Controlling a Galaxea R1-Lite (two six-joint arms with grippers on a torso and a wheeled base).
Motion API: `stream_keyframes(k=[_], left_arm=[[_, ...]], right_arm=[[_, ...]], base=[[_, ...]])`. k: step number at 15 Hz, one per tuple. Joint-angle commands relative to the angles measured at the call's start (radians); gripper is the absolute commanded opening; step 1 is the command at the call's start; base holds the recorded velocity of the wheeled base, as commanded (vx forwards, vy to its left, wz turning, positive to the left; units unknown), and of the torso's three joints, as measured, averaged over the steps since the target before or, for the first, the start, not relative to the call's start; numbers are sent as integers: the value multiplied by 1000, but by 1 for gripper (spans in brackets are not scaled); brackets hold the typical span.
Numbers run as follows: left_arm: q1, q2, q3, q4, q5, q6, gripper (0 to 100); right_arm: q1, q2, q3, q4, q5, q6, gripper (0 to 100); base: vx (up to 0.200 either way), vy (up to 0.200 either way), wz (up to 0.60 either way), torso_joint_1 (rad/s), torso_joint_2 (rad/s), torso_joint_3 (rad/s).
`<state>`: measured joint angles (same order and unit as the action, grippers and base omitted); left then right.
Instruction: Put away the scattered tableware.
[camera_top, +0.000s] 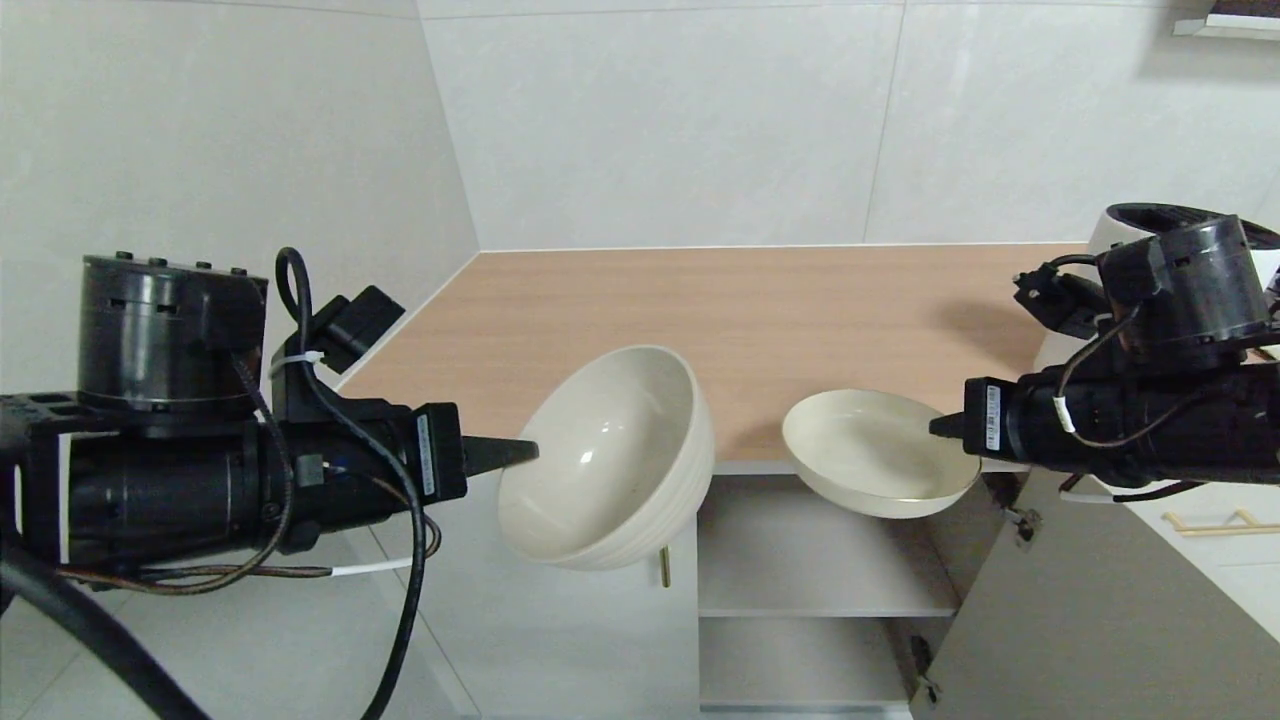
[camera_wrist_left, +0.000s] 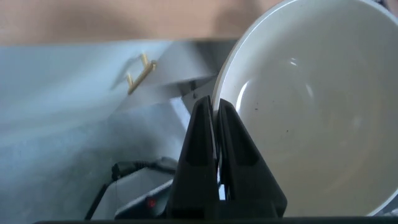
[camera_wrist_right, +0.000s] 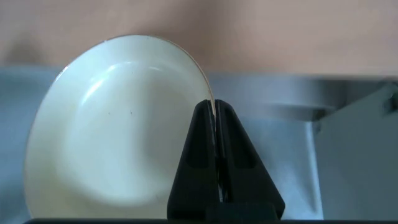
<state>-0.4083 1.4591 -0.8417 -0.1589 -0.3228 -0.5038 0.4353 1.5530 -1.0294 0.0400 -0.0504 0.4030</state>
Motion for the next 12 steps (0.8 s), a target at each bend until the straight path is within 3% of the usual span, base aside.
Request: stream_keyframes(k=[1,2,6,12], left_arm=[[-4,29,9,-1,1,-1,0],[-4,36,9,-1,1,-1,0],[-4,38,9,-1,1,-1,0],[-4,44,9,-1,1,-1,0]], right_arm=[[-3,-33,26,-2,26,-3,0],[-3,-33,38,-3,23,-4,0],[-3,-25,51,-5,23,-12,0],[-3,-8,52,-5,23,-26,0]], base=[[0,0,0,0,0,0],[0,0,0,0,0,0],[-200,0,0,8,2,2],[0,0,0,0,0,0]])
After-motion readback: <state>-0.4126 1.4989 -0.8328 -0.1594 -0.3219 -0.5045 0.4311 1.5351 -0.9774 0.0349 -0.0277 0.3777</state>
